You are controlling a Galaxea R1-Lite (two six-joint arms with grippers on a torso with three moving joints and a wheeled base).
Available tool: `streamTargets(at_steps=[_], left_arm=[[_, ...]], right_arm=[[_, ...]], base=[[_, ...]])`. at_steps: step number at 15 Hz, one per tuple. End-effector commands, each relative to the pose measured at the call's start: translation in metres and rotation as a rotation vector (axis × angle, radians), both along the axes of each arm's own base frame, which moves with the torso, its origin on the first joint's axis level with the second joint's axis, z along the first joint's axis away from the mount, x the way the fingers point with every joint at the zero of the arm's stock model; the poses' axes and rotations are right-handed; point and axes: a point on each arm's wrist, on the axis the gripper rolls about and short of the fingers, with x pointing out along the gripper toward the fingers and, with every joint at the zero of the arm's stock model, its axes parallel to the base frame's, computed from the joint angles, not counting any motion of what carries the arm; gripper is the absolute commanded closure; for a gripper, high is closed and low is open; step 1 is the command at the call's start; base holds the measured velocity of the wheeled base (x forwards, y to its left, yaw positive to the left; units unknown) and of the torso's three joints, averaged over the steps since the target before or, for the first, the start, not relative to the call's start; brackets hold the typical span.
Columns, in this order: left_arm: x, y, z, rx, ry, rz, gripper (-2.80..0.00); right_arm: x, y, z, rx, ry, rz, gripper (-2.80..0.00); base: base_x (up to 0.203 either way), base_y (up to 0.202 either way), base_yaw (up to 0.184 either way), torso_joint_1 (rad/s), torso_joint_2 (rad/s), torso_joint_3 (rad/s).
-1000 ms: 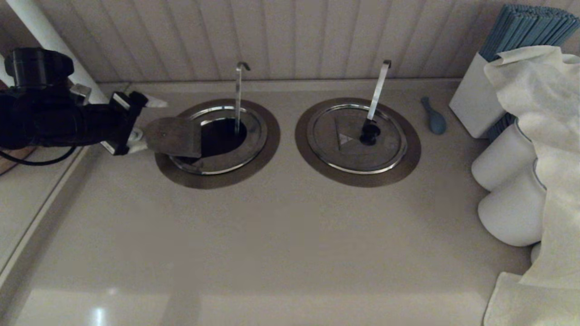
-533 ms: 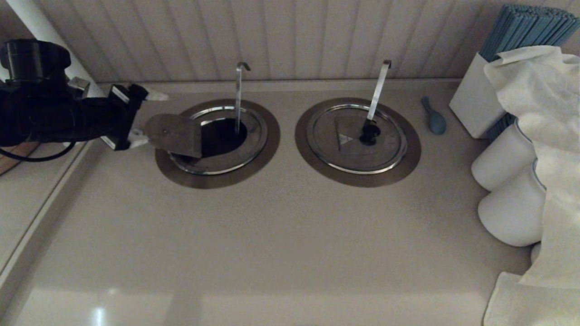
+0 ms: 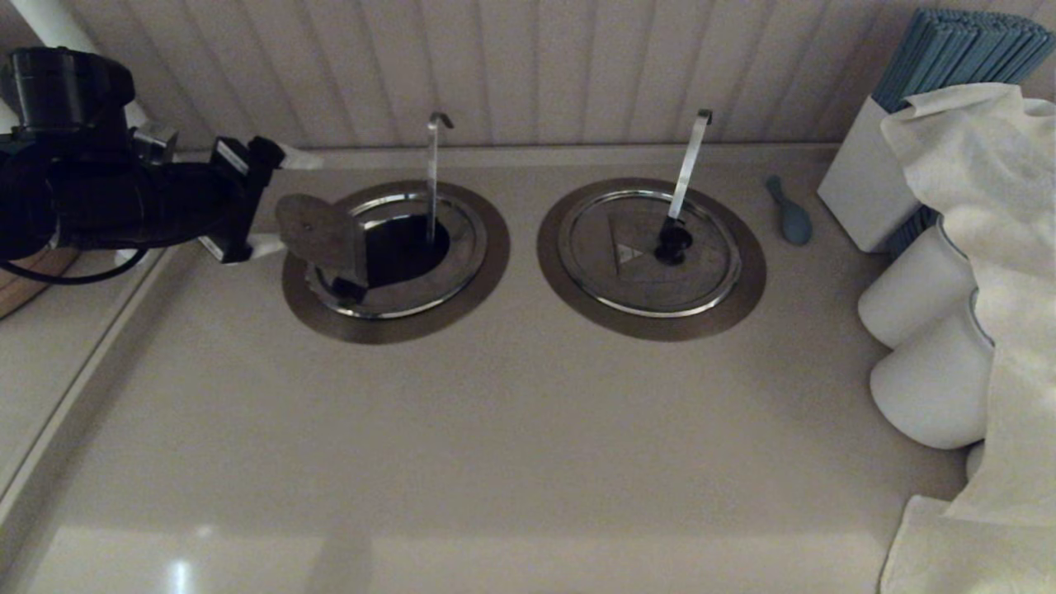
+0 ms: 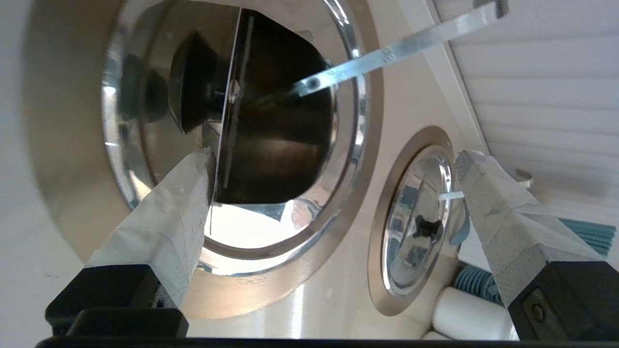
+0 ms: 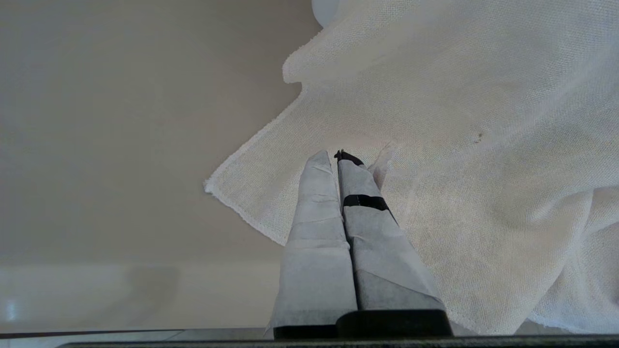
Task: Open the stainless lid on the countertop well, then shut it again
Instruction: Close the lid
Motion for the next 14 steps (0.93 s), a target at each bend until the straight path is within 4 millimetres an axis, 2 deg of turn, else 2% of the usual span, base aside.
streamTargets(at_steps=[1,5,10,14], left_arm=[[-0.004,-0.002,0.004,-0.005,-0.009,-0.008,-2.80],[-0.012,-0.010,0.013,-0.004,-0.038,-0.031,-2.80],[-0.011,-0.015,0.012,-0.001,-0.034,-0.045,-2.80],[-0.013,-0.032,0.012,0.001,-0.037,-0.097,-2.80]], right_arm=[[0.000,0.000,0.000,0.000,0.000,0.000,0.00],[0.000,0.000,0.000,0.000,0.001,0.001,0.00],[0.000,0.000,0.000,0.000,0.001,0.000,0.00],[0.000,0.000,0.000,-0.001,0.000,0.000,0.00]], base=[[0.000,0.000,0.000,0.000,0.00,0.000],[0.000,0.000,0.000,0.000,0.00,0.000],[0.000,0.000,0.000,0.000,0.00,0.000],[0.000,0.000,0.000,0.000,0.00,0.000]])
